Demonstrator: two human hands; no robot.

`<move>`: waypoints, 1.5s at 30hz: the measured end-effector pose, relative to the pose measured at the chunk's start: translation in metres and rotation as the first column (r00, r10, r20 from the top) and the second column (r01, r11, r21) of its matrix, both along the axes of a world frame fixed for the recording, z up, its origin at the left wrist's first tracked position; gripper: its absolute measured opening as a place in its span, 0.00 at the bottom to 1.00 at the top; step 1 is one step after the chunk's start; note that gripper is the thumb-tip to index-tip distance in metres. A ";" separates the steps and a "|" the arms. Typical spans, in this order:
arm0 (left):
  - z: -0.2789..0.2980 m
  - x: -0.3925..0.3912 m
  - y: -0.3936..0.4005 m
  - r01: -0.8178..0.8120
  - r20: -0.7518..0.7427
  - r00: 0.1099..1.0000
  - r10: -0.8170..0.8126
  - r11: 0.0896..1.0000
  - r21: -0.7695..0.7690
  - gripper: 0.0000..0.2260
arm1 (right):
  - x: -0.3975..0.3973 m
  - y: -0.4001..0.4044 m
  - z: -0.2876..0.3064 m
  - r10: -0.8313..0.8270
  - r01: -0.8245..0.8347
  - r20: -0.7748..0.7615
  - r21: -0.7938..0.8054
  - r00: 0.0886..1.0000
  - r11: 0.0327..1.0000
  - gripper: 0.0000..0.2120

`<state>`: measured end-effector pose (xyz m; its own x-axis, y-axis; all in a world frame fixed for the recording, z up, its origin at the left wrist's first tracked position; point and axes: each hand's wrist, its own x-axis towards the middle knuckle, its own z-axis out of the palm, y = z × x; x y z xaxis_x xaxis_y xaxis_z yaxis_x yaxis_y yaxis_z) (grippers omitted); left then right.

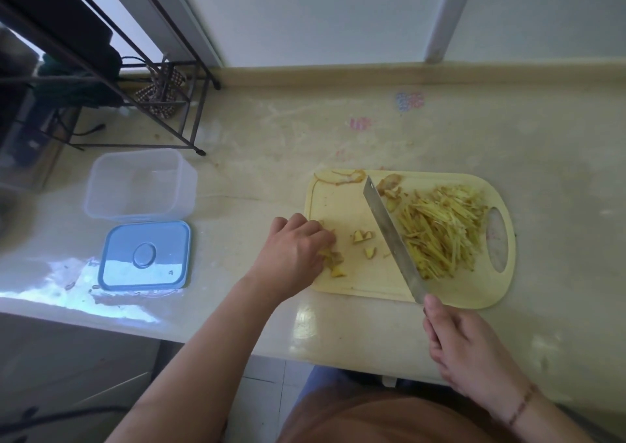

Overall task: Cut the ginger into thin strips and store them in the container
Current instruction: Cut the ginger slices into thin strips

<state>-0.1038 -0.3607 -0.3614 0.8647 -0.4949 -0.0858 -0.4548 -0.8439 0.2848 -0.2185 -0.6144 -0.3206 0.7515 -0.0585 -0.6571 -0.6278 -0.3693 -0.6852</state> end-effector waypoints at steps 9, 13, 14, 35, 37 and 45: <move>0.001 0.009 -0.006 0.073 0.078 0.994 -0.082 0.990 0.119 0.05 | 0.002 -0.002 0.000 -0.005 0.005 0.001 0.018 1.000 1.000 0.42; 0.002 0.009 -0.010 0.005 0.093 0.996 -0.010 0.998 0.060 0.07 | 0.001 -0.004 -0.001 0.000 0.000 0.010 0.004 1.000 1.000 0.41; 0.003 0.008 -0.012 0.005 0.098 0.995 -0.009 0.999 0.040 0.08 | 0.001 -0.004 -0.001 0.001 -0.001 0.011 0.006 1.000 1.000 0.41; 0.007 0.030 -0.067 -0.501 -0.292 0.860 0.418 0.797 -0.338 0.06 | 0.001 -0.008 0.003 -0.086 0.085 0.006 0.081 0.996 0.993 0.35; -0.001 0.030 -0.071 -0.414 -0.204 0.907 0.368 0.867 -0.279 0.06 | 0.000 -0.010 0.002 -0.066 0.065 0.019 0.052 0.998 0.997 0.38; -0.011 0.006 -0.057 -0.342 0.032 0.934 0.356 0.918 -0.201 0.09 | -0.007 -0.013 -0.002 -0.095 0.094 0.034 0.051 0.995 0.994 0.35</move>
